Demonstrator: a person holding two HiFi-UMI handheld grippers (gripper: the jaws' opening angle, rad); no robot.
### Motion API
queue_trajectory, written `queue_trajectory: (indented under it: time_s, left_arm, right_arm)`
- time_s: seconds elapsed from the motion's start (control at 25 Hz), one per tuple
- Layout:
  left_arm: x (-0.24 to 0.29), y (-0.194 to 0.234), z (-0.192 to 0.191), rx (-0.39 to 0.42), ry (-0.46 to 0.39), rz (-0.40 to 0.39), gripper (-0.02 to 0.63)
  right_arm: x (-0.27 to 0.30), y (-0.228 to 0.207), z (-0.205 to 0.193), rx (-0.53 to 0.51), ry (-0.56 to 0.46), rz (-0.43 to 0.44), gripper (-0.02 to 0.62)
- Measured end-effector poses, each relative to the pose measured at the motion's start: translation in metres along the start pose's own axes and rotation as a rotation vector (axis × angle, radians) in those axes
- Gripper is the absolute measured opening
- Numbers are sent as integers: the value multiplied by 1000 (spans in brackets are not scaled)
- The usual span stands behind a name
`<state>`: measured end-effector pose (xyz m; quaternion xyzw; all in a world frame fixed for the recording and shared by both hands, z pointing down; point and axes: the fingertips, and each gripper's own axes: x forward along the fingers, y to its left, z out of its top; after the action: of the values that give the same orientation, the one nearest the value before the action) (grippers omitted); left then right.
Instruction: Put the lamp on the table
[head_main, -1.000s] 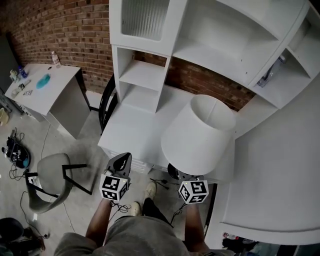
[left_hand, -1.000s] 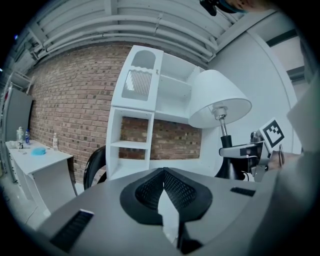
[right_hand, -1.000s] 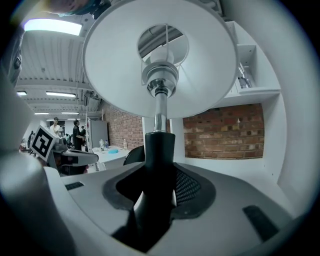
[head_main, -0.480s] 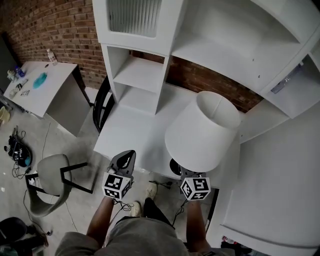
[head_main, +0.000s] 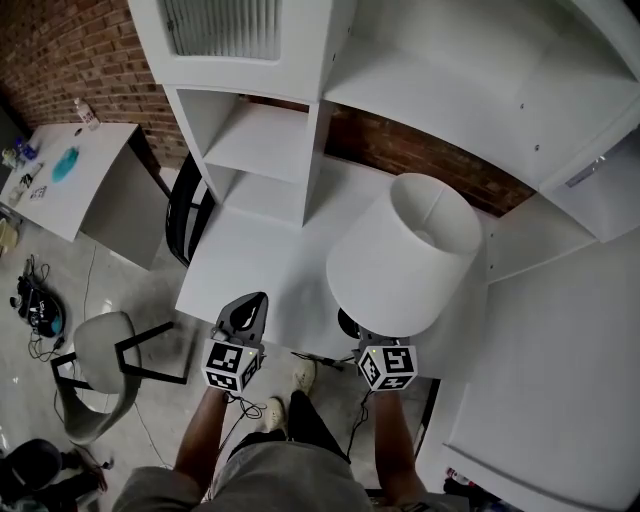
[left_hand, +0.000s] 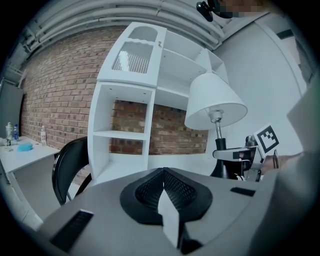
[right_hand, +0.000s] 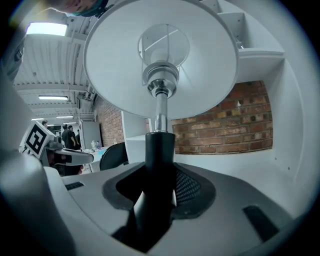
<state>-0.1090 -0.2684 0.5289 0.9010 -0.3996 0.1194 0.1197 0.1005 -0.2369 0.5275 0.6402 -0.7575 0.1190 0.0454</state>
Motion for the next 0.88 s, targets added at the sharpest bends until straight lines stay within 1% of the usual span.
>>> queue_trajectory:
  time_s: [0.24, 0.52, 0.88]
  left_arm:
    - [37, 0, -8, -6, 16, -17, 5]
    - [77, -6, -22, 7, 12, -76, 5]
    - [115, 5, -48, 10, 93, -58, 5]
  right_arm:
    - [20, -14, -17, 13, 23, 3, 166]
    - [48, -38, -37, 14, 38, -9, 166]
    - [80, -62, -64, 34, 73, -2, 166]
